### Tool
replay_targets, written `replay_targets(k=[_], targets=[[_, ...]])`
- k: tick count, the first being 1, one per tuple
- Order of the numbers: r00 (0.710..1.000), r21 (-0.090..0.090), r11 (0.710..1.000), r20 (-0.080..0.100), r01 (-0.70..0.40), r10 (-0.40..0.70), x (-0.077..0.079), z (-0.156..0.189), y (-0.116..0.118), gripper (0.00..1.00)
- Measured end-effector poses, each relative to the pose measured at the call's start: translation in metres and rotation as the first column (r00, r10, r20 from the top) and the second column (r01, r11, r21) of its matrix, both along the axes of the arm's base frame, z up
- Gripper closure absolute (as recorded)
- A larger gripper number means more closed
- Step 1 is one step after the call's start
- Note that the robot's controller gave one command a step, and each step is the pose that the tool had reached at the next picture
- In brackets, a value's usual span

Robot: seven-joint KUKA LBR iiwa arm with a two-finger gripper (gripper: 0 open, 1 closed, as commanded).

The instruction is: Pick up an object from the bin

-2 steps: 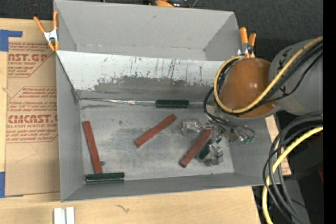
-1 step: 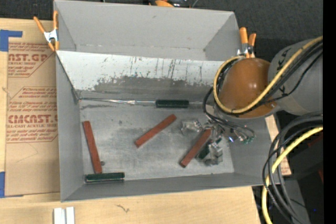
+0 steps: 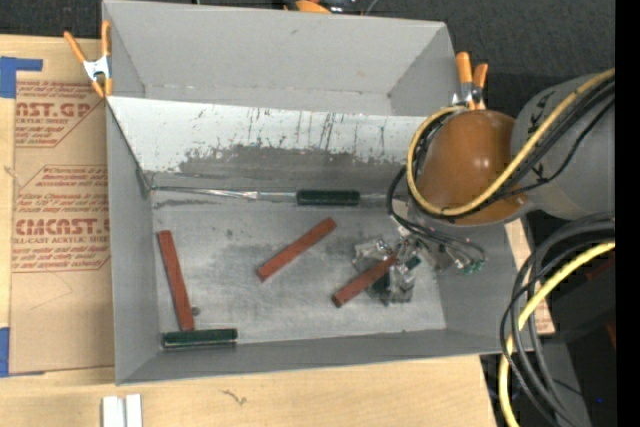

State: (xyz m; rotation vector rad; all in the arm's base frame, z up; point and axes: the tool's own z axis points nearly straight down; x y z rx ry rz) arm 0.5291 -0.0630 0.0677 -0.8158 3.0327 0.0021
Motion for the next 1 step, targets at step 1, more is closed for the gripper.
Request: replay_targets(k=[1], targets=[[1.0, -0.001, 1.0, 0.004, 0.0, 0.0, 0.0011, 0.0457, 0.001, 1.0]])
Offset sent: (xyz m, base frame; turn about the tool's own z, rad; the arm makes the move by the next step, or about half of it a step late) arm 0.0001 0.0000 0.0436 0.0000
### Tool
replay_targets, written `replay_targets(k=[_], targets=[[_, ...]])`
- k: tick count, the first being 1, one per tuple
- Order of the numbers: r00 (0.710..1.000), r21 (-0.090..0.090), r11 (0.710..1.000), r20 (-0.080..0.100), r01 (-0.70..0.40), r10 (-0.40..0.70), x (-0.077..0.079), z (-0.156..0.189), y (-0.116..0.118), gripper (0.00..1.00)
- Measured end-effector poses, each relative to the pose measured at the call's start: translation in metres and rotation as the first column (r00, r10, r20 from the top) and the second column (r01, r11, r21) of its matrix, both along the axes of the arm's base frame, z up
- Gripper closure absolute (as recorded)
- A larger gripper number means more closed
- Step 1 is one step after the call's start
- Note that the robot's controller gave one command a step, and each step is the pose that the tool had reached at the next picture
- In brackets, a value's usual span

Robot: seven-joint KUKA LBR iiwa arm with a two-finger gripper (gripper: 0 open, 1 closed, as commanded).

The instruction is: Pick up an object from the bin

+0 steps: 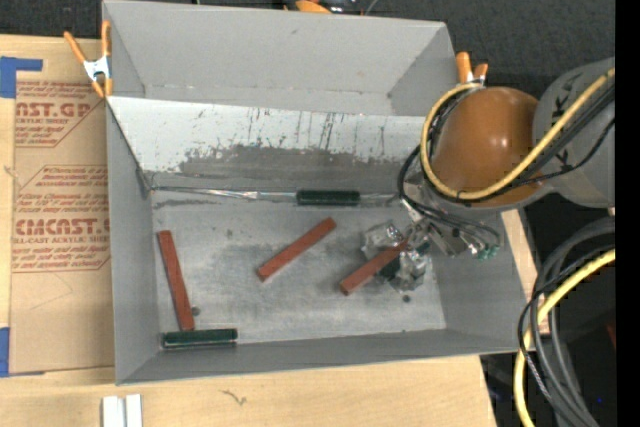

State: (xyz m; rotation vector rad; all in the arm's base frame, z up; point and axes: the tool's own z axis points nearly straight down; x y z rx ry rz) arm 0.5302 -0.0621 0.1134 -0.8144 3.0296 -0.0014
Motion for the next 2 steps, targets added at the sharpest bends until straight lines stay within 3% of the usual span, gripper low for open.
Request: replay_targets(k=[1, 2], targets=[[1.0, 0.001, 1.0, -0.003, 0.001, -0.001, 0.0, 0.001, 0.001, 1.0], [1.0, 0.0, 1.0, -0.001, 0.001, -0.001, 0.001, 0.028, 0.002, 1.0]])
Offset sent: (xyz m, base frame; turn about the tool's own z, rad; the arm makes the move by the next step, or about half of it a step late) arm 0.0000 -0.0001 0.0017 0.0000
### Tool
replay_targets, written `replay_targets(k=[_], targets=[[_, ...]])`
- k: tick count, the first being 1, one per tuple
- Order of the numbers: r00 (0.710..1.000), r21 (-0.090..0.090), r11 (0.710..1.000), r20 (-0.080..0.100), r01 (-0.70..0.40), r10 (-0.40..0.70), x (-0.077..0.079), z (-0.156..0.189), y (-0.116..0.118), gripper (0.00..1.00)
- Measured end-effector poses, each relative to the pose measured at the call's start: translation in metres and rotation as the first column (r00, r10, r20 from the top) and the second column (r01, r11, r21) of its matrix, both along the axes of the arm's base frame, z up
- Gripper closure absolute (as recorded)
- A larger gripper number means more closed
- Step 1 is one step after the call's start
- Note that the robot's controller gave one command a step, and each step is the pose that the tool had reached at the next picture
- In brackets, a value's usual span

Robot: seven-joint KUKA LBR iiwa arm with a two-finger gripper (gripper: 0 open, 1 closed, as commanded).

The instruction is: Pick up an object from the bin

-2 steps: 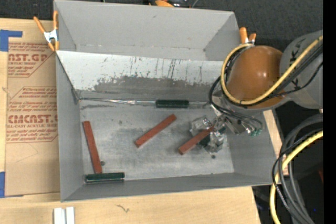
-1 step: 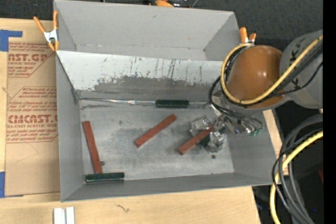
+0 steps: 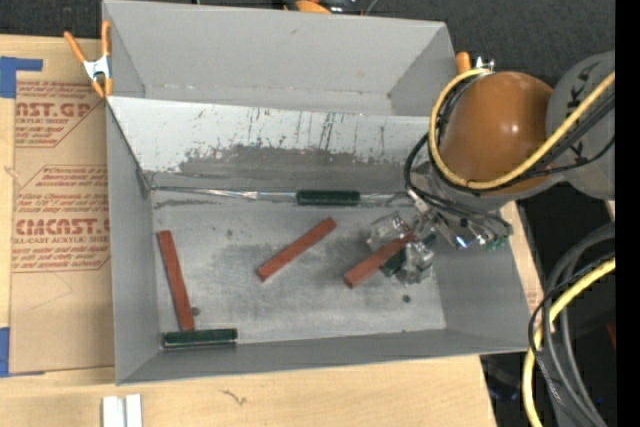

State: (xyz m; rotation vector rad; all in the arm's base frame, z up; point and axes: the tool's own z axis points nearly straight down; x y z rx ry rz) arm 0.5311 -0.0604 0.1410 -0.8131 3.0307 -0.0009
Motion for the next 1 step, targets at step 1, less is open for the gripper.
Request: replay_targets(k=[1], targets=[[1.0, 0.001, 1.0, -0.002, 0.001, -0.001, 0.0002, 0.0008, 0.001, 1.0]])
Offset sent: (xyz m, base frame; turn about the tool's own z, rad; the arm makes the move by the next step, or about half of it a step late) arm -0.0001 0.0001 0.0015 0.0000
